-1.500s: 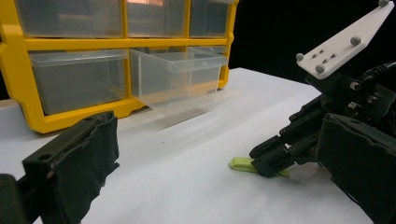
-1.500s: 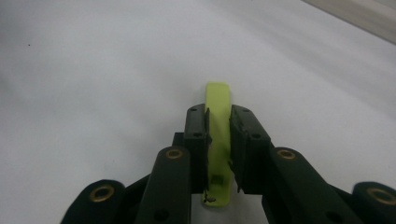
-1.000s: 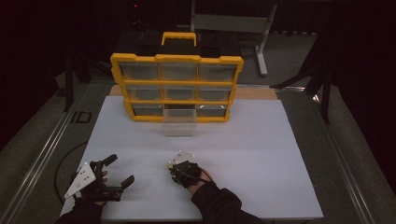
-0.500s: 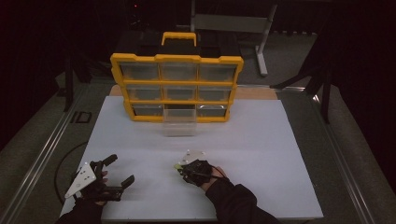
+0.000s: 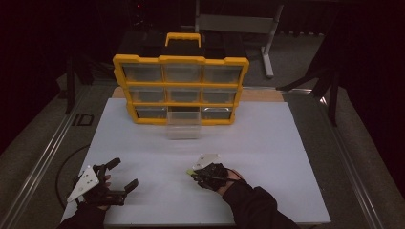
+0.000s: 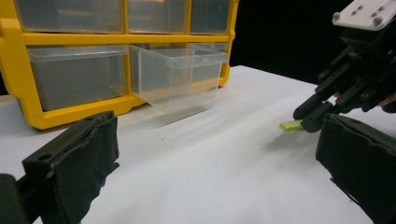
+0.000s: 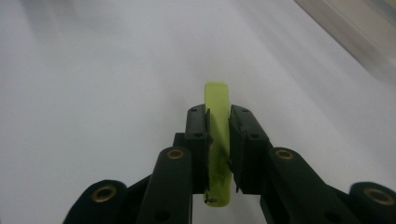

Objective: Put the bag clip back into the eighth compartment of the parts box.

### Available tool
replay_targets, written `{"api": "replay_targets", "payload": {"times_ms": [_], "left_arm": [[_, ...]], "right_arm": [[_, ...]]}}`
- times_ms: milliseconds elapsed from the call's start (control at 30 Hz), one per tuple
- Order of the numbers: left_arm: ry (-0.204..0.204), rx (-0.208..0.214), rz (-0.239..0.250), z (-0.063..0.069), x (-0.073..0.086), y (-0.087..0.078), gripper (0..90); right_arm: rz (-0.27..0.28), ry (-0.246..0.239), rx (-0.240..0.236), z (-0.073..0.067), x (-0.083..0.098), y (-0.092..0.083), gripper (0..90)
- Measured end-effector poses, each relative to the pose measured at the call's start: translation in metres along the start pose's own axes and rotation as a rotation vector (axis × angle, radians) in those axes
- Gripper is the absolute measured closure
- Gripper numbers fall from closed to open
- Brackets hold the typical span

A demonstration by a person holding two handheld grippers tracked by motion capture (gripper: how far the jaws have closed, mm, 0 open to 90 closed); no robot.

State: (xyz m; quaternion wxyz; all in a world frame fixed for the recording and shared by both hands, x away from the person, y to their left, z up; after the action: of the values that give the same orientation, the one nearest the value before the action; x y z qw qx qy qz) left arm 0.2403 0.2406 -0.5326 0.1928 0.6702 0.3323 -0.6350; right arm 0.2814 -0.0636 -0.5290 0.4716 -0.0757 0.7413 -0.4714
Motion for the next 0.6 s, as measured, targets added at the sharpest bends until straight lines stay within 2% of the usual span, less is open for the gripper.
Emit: {"api": "replay_targets", "payload": {"times_ms": [67,133,300,600], "left_arm": [[-0.001,-0.001,0.0,0.0,0.0,0.0,0.0],[-0.001,-0.002,0.003,0.0,0.0,0.0,0.0],[-0.002,-0.002,0.002,0.0,0.0,0.0,0.0],[-0.006,-0.001,0.0,0.0,0.0,0.001,0.0]], "right_arm": [[-0.001,-0.014,-0.003,0.001,-0.001,-0.004,78.3],[0.003,-0.002,-0.004,0.002,-0.002,-0.007,78.3],[0.018,-0.009,-0.013,0.005,-0.005,-0.019,78.3],[0.057,-0.02,-0.002,0.014,-0.023,-0.047,78.3]]}}
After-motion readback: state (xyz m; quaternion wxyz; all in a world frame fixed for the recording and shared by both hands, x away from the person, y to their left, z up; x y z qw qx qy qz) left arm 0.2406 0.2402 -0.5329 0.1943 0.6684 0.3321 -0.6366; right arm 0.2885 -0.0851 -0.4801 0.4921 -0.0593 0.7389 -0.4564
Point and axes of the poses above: each handheld gripper's, and its own axes: y roughly forward along the jaws, x roughly out of its underside, z roughly to its right, the point moved 4 cm from there along y, roughly forward along the jaws, and after that the axes turned 13 degrees about y, right-handed, at the moved point
